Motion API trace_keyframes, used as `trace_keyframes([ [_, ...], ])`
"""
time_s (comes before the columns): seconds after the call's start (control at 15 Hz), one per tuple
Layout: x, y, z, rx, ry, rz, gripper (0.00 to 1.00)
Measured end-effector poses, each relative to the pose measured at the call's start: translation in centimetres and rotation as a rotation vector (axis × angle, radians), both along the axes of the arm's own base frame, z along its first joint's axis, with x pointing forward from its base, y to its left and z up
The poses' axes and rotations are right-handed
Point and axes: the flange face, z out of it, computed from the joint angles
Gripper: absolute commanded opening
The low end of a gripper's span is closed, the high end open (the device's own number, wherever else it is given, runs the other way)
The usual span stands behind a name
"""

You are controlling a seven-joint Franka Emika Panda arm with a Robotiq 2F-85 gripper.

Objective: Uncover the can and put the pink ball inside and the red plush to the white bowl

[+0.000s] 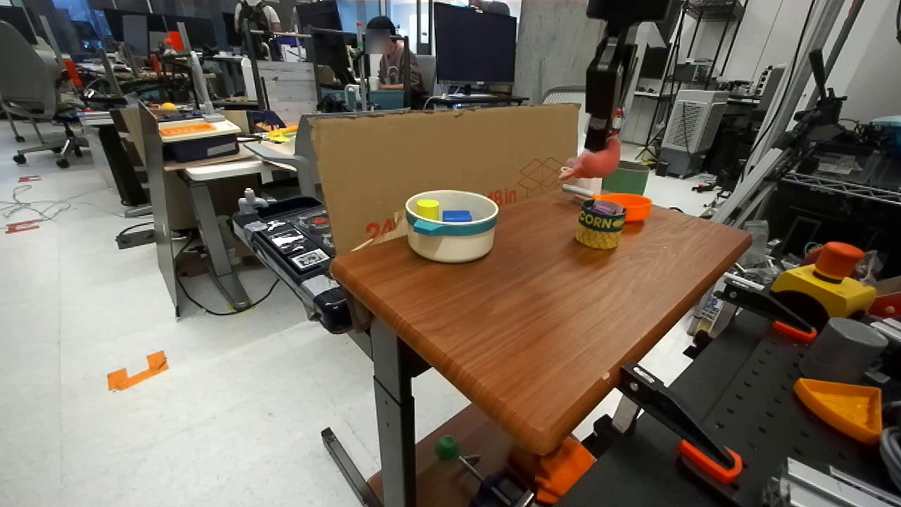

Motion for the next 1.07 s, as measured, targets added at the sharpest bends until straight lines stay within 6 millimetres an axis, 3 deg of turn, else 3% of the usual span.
trace_keyframes([
  [0.6,2.6,1.9,1.3,0.031,-0.124,-0.08,0.0],
  [1.07,5.8,3.7,0.0,0.022,-0.144,-0.168,0.0],
])
